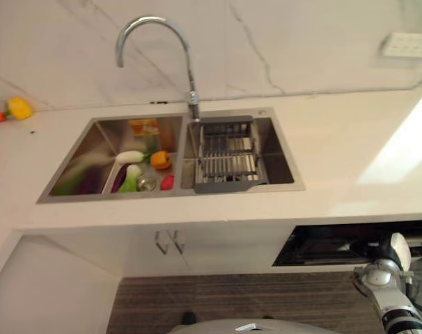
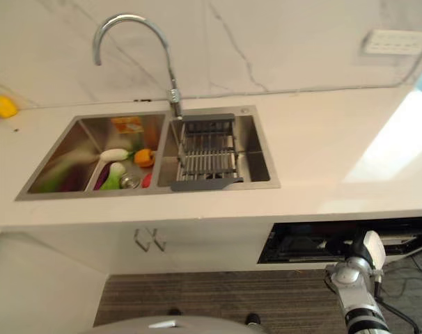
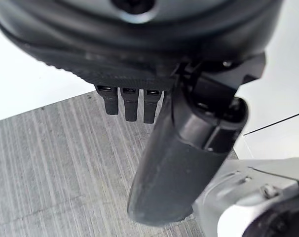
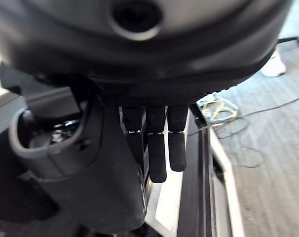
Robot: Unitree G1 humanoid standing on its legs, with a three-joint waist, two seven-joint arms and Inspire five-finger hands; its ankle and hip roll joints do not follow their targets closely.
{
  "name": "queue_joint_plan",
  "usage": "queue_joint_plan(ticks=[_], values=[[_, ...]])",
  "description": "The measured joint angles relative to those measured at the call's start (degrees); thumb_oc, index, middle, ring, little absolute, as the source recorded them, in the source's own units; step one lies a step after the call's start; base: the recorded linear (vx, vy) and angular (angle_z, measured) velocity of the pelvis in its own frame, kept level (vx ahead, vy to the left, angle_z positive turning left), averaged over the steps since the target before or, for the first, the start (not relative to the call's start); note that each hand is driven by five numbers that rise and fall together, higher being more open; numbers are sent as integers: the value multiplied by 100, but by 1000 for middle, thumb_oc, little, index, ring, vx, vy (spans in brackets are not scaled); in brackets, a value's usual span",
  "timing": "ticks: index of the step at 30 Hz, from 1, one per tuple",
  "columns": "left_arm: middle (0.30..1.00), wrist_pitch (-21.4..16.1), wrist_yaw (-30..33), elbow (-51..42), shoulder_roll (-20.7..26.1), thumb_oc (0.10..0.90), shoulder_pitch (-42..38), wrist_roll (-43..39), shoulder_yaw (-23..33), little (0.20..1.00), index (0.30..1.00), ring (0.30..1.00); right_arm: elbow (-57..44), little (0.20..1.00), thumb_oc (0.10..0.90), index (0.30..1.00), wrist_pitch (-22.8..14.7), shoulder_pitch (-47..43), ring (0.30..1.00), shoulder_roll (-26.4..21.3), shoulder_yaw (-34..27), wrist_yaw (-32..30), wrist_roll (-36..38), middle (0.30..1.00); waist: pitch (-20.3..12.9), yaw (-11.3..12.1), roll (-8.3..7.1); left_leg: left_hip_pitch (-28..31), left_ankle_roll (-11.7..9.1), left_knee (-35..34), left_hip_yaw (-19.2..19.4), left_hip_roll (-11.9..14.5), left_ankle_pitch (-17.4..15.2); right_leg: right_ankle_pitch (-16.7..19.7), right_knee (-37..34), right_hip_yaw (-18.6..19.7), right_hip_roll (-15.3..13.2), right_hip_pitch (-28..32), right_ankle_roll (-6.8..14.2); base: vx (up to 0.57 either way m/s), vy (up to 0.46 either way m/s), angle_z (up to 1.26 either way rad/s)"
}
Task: Place the dishes in the dishwasher.
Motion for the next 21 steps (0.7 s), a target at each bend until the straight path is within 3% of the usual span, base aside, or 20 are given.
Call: queue_joint_plan(ticks=[5,6,7,13,18,21], values=[[900,-17,50,-16,-33,800,-86,-55,48,900,900,900,-6,300,400,300,-90,-119,300,6,333,0,25,300,253,25,88,-226,128,-23,-31,-66,66,43,1,77,-32,-150,64,-26,18,5],[900,-29,66,-52,-37,800,-92,-99,43,900,900,900,17,361,441,361,-96,-115,361,13,368,57,23,361,284,25,131,-232,125,-23,-33,-60,71,45,1,59,-32,-160,61,-2,46,3],[900,-38,67,-99,-41,800,-114,-164,44,900,900,900,16,900,800,900,-120,-116,900,9,445,109,21,900,312,20,175,-242,123,-23,-32,-43,72,46,1,45,-22,-173,59,9,35,-1],[900,-74,105,-490,-75,800,-293,-325,279,900,900,900,-199,900,800,900,-449,474,900,344,568,521,-460,900,348,41,183,-176,103,-24,-73,-38,89,61,4,-72,-18,-74,65,16,35,6],[900,-64,-32,-508,29,800,-463,-443,271,900,900,900,-165,900,800,900,-714,1034,900,831,816,1005,-722,900,427,-62,-43,-82,94,-25,-102,-54,15,12,34,-123,-34,41,85,-14,47,6],[900,-65,-190,-452,200,800,-574,-457,249,900,900,900,955,900,800,900,-689,989,900,980,1117,1262,-951,900,461,-111,-205,-36,120,-25,-185,-118,-3,-4,33,-191,-90,157,103,-28,30,15]])
